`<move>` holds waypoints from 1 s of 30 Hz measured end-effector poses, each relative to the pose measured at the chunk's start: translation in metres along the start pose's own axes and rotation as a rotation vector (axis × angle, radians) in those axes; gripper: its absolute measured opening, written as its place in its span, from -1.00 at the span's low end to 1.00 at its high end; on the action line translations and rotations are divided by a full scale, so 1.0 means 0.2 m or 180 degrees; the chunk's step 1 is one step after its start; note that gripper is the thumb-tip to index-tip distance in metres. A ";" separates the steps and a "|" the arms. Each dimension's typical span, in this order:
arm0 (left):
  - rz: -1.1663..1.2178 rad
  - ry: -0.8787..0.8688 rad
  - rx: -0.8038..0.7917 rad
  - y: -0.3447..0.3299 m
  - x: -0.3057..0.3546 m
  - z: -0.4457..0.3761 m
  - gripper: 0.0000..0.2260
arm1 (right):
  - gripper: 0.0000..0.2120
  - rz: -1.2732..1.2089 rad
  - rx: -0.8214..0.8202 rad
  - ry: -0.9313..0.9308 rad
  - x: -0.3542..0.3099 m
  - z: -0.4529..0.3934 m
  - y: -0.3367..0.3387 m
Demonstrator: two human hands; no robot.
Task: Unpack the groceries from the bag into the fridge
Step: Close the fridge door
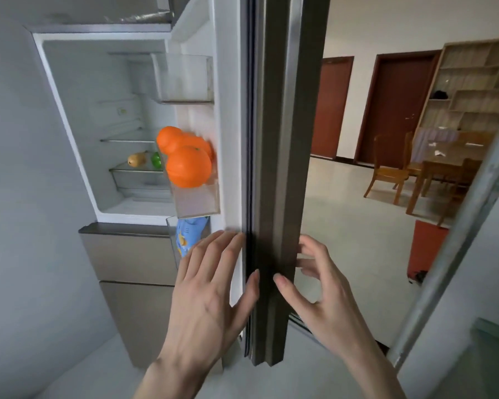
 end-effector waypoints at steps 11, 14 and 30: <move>-0.0172 0.0836 0.0372 0.31 -0.48 0.27 -0.44 | -0.37 -0.0331 -0.0766 0.0803 -0.44 -0.09 -0.50; -0.0320 0.0969 0.0421 0.41 -0.62 0.33 -0.39 | -0.39 -0.0405 -0.0934 0.1026 -0.54 -0.13 -0.68; -0.0357 0.1265 0.0295 0.75 -1.48 0.44 -0.29 | -0.36 0.1270 -0.0485 0.1656 -0.91 -0.54 -1.50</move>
Point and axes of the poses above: each hand's wrist, its own z-axis away from the middle knuckle, its own y-axis out of the back of the hand, x = y × z, the point moved 9 cm from there along -z, towards the middle knuckle, and after that the axes turned 4 degrees about -x, right-handed, at the moved point
